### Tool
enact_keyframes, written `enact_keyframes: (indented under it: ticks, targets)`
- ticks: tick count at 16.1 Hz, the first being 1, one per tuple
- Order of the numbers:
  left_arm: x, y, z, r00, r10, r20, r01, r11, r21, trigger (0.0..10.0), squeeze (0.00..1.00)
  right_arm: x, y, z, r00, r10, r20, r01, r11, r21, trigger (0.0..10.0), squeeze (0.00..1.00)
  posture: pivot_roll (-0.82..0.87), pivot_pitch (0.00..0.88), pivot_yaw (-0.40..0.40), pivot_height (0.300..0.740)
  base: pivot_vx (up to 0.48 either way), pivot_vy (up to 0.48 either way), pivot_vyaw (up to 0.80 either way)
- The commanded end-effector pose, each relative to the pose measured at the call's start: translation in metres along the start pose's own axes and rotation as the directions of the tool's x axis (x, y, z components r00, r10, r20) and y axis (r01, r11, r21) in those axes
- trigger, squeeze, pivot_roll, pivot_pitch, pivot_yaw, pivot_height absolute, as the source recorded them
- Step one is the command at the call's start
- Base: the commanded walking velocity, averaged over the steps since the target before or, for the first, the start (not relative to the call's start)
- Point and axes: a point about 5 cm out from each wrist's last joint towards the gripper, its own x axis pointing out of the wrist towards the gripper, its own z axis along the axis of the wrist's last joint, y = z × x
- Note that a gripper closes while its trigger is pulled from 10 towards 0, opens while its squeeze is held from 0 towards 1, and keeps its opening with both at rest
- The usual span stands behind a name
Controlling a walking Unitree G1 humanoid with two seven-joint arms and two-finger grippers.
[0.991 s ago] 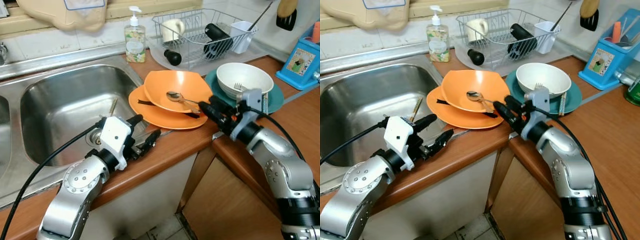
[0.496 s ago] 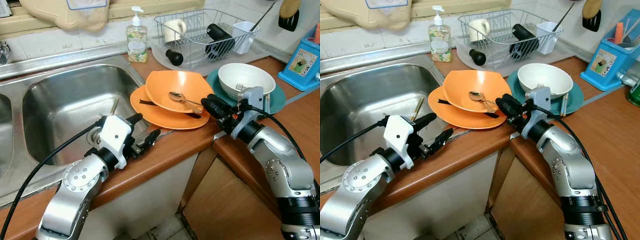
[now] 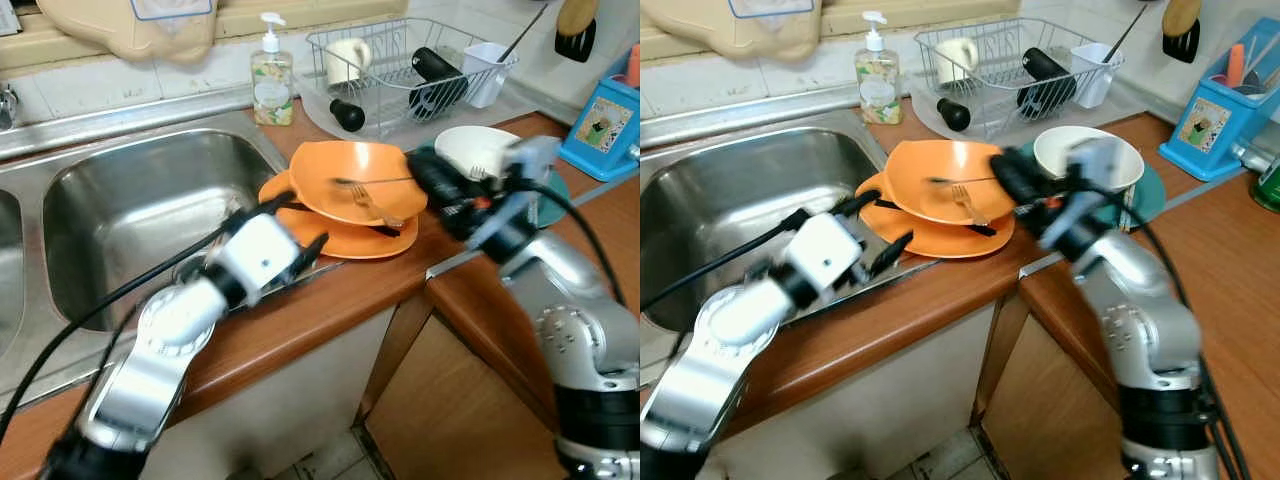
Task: Kitchen organization
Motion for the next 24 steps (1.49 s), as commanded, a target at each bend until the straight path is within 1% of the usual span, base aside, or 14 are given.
enact_keyframes:
  ticks: [1, 2, 3, 4, 5, 6, 7, 9, 11, 17, 18, 20, 23, 24]
  targets:
    - [0.003, -0.002, -0.001, 1.000, -0.015, -0.004, 0.015, 0.999, 0.048, 10.0, 0.00, 0.002, 0.007, 0.003, 0.999, 0.037, 0.003, -0.037, 0.999, 0.005, 0.0, 0.00, 0.01, 0.000, 0.000, 0.740, 0.000, 0.000, 0.00]
    - [0.007, -0.001, 0.000, 1.000, -0.016, 0.007, 0.016, 0.997, 0.075, 9.6, 0.00, 0.004, 0.013, 0.004, 0.998, 0.058, 0.005, -0.058, 0.998, 0.012, 0.0, 0.00, 0.01, 0.000, 0.001, 0.740, 0.000, 0.000, 0.00]
    - [0.013, 0.002, 0.002, 1.000, -0.016, 0.024, 0.013, 0.994, 0.106, 4.7, 0.00, 0.007, 0.020, 0.005, 0.996, 0.086, 0.010, -0.086, 0.996, 0.025, 0.0, 0.00, 0.01, 0.000, 0.001, 0.740, 0.000, 0.000, 0.00]
    - [0.016, 0.002, 0.003, 0.999, -0.019, 0.031, 0.015, 0.994, 0.109, 3.3, 0.00, 0.008, 0.023, 0.005, 0.995, 0.095, 0.012, -0.096, 0.995, 0.031, 0.0, 0.00, 0.01, 0.000, 0.001, 0.740, 0.000, 0.000, 0.00]
    - [0.021, 0.003, 0.003, 0.999, -0.024, 0.039, 0.019, 0.993, 0.120, 0.3, 0.00, 0.010, 0.028, 0.004, 0.994, 0.109, 0.012, -0.110, 0.993, 0.042, 0.0, 0.00, 0.01, 0.000, 0.000, 0.740, 0.000, 0.000, 0.00]
    - [0.023, 0.002, 0.003, 0.999, -0.032, 0.042, 0.027, 0.992, 0.121, 0.0, 0.00, 0.010, 0.030, 0.004, 0.993, 0.115, 0.011, -0.116, 0.992, 0.045, 0.0, 0.00, 0.01, 0.000, 0.000, 0.740, 0.000, 0.000, 0.00]
    - [0.028, 0.000, 0.004, 0.998, -0.046, 0.049, 0.040, 0.992, 0.120, 0.0, 0.00, 0.011, 0.034, 0.004, 0.992, 0.125, 0.011, -0.126, 0.991, 0.052, 0.0, 0.00, 0.01, 0.000, -0.002, 0.740, 0.000, 0.000, 0.00]
    - [0.038, 0.001, 0.006, 0.997, -0.042, 0.069, 0.032, 0.990, 0.139, 0.0, 0.00, 0.012, 0.034, 0.004, 0.993, 0.118, 0.008, -0.119, 0.991, 0.054, 0.0, 0.00, 0.01, 0.000, -0.003, 0.740, 0.000, 0.000, 0.00]
    - [0.043, 0.002, 0.008, 0.995, -0.049, 0.085, 0.035, 0.988, 0.150, 0.0, 0.00, 0.012, 0.035, 0.005, 0.993, 0.114, 0.004, -0.114, 0.992, 0.051, 0.0, 0.00, 0.00, 0.000, -0.001, 0.740, 0.000, 0.000, 0.00]
    - [0.043, 0.003, 0.004, 0.995, -0.067, 0.073, 0.055, 0.988, 0.147, 0.0, 0.00, 0.012, 0.034, 0.004, 0.995, 0.099, 0.000, -0.099, 0.994, 0.045, 0.0, 0.00, 0.00, 0.000, 0.000, 0.740, 0.000, 0.000, 0.00]
    - [0.042, 0.005, 0.002, 0.996, -0.067, 0.066, 0.055, 0.984, 0.167, 0.0, 0.00, 0.012, 0.033, 0.004, 0.995, 0.097, -0.002, -0.097, 0.994, 0.044, 0.0, 0.00, 0.01, 0.000, 0.000, 0.740, 0.000, 0.000, 0.00]
    - [0.042, 0.005, 0.001, 0.996, -0.067, 0.063, 0.055, 0.983, 0.175, 0.0, 0.00, 0.012, 0.033, 0.004, 0.995, 0.096, -0.003, -0.096, 0.994, 0.043, 0.0, 0.00, 0.01, 0.000, 0.000, 0.740, 0.000, 0.000, 0.00]
    - [0.041, 0.011, -0.004, 0.999, -0.041, 0.035, 0.033, 0.979, 0.200, 0.0, 0.00, 0.013, 0.034, 0.003, 0.996, 0.094, -0.006, -0.094, 0.995, 0.036, 0.0, 0.00, 0.01, 0.000, 0.003, 0.740, 0.000, 0.000, 0.00]
    - [0.041, 0.013, -0.005, 0.999, -0.030, 0.030, 0.023, 0.978, 0.207, 0.0, 0.00, 0.013, 0.034, 0.003, 0.996, 0.092, -0.010, -0.091, 0.995, 0.027, 4.4, 0.00, 0.01, 0.000, 0.004, 0.740, 0.000, 0.000, 0.00]
